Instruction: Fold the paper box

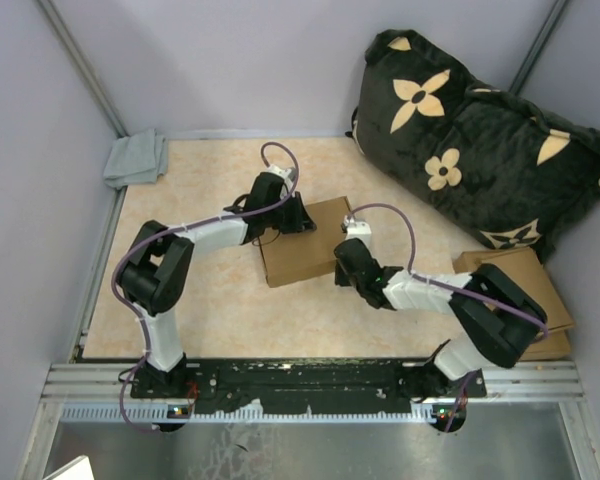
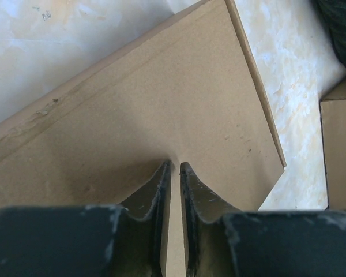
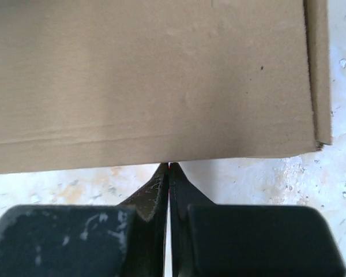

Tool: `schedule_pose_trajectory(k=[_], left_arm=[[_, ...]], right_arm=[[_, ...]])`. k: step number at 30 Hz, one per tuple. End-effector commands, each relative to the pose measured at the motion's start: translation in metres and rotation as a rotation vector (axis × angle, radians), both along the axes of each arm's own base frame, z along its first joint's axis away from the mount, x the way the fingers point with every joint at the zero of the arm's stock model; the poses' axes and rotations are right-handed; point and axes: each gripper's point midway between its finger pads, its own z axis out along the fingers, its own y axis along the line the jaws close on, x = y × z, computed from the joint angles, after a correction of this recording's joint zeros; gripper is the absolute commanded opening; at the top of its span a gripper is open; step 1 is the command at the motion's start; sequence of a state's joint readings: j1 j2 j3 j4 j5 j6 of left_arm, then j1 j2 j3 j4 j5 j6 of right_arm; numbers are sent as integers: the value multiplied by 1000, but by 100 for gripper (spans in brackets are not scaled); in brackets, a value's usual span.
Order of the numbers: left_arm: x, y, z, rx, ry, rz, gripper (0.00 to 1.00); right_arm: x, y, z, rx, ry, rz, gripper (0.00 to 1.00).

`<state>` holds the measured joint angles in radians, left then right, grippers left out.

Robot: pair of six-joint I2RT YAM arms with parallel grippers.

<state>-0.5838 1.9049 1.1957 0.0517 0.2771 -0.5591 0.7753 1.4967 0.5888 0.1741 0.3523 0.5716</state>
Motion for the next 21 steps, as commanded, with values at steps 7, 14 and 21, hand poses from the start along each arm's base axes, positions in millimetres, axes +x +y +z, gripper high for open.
schedule_pose_trajectory(k=[7,14,21], left_arm=[[-47,40,-3,206,104,27,46],[-56,70,84,193,-67,103,53],[-89,132,107,220,-204,249,62]], right_arm=[[-11,-15,119,81,-150,50,34],[19,-33,122,24,-107,-9,80],[50,-18,83,-30,-29,43,75]])
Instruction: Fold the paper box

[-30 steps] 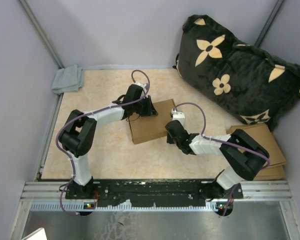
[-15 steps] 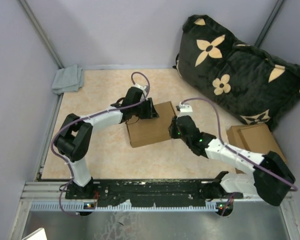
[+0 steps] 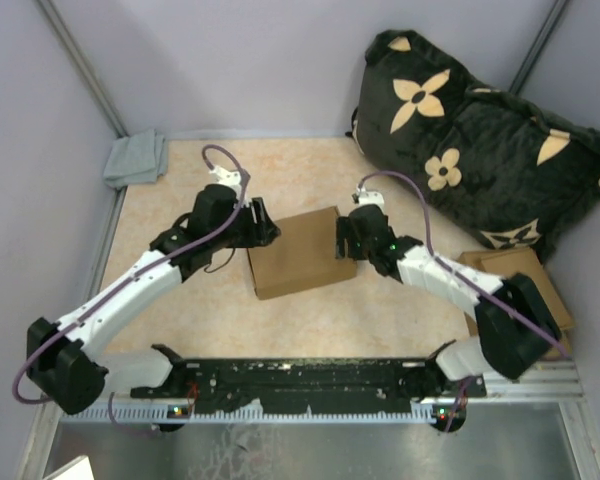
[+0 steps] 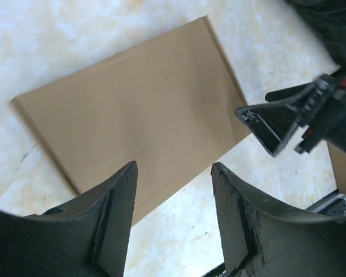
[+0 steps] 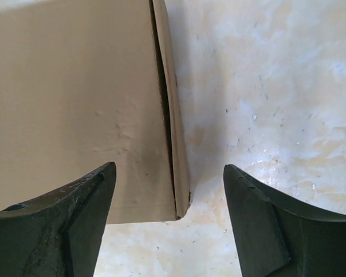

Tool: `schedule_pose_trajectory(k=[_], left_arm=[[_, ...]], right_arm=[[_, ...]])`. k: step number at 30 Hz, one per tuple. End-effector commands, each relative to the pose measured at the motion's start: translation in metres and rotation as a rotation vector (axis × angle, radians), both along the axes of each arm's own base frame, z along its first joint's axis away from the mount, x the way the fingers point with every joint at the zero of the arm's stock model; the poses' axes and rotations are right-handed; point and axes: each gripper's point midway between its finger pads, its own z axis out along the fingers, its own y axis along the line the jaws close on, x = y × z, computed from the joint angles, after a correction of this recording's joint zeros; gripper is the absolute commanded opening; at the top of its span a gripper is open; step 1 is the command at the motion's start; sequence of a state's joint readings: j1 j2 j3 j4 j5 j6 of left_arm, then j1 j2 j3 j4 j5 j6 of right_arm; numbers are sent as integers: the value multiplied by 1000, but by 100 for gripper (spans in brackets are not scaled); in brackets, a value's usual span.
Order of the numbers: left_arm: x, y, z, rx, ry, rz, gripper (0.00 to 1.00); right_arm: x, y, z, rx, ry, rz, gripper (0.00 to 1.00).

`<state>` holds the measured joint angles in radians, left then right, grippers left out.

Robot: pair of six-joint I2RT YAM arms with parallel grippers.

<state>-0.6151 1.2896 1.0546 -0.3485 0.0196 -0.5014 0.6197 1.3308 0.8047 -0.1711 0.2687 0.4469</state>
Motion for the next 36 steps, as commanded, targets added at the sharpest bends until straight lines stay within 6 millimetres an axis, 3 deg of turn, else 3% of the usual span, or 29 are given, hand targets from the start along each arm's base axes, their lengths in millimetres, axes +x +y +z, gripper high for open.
schedule_pose_trajectory(k=[1,4,10,18,23,28,31,34,36], left_arm=[[-16,54,-24,114,-32,158,65],[-21,74,-50,150,-11,238,69],[-29,77,-101,191,136,275,68],[-41,70,-130,214,252,230,65],[-51,68,-127,188,276,212,62],[-59,67,-99,124,226,189,61],[-60,68,-83,104,191,183,61],[-55,75,-65,117,134,199,63],[-48,82,-54,136,79,227,66]], right_arm=[[22,17,-4,-13,7,52,73],[27,20,-16,-3,29,44,71],[8,41,-24,109,82,147,63],[-35,48,-41,227,167,229,53],[-67,44,-41,264,195,260,49],[-91,30,-26,265,175,262,50],[-93,17,-10,239,135,231,52],[-83,2,12,190,64,177,64],[-74,-5,25,154,25,145,81]])
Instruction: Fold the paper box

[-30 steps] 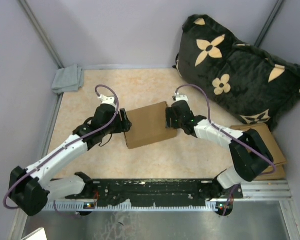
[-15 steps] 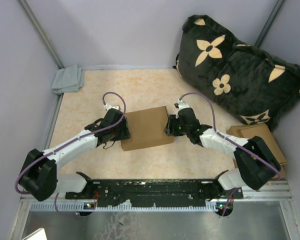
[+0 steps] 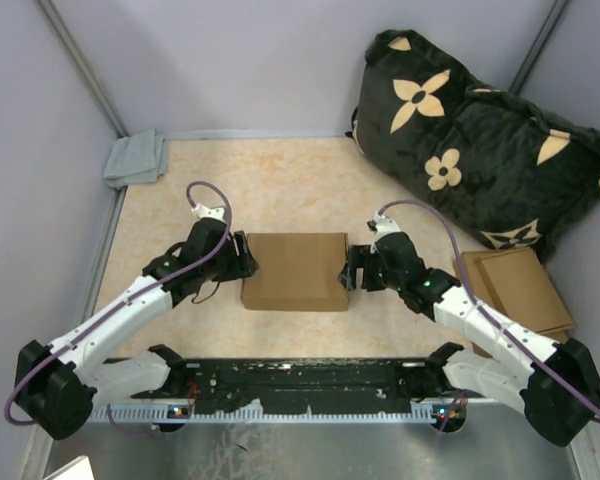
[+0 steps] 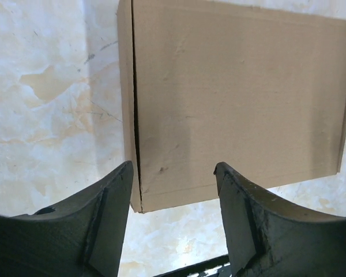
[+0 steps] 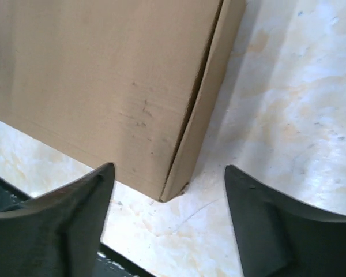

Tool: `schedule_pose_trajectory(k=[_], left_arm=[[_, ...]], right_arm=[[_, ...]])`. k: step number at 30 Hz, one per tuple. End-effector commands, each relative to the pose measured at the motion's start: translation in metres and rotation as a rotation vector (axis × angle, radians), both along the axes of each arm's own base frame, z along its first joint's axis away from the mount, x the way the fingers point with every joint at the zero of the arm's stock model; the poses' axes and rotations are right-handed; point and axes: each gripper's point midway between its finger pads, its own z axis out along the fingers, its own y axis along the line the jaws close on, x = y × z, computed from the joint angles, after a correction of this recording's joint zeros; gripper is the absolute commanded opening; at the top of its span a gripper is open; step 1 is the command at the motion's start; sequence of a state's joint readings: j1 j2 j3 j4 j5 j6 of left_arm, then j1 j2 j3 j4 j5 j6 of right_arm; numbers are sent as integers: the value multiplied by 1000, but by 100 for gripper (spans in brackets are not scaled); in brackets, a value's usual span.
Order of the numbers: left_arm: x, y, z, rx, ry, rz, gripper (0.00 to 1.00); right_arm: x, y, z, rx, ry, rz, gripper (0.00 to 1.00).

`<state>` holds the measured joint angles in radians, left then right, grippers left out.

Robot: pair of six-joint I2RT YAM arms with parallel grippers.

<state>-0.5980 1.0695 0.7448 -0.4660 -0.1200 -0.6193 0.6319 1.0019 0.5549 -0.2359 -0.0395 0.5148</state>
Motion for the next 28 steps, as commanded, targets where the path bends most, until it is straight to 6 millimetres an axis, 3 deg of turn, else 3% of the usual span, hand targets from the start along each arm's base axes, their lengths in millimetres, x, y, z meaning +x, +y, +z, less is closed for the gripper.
schedule_pose_trajectory(k=[1,2,6,10,15,28], left_arm=[[14,13,30,49,-113,27,69],[18,16,34,68,-135,34,71],[34,36,39,177,-159,92,90],[47,42,34,212,-75,105,93],[51,31,34,209,-54,30,93],[39,42,20,287,-57,-49,93]], right_arm=[[26,-17,43,-74,-120,-94,90],[31,-19,47,-92,-129,-107,98],[56,-31,62,-193,-129,-198,99],[71,-33,68,-293,-100,-210,99],[72,-23,69,-262,-113,-163,99],[60,-14,78,-149,-211,-82,99]])
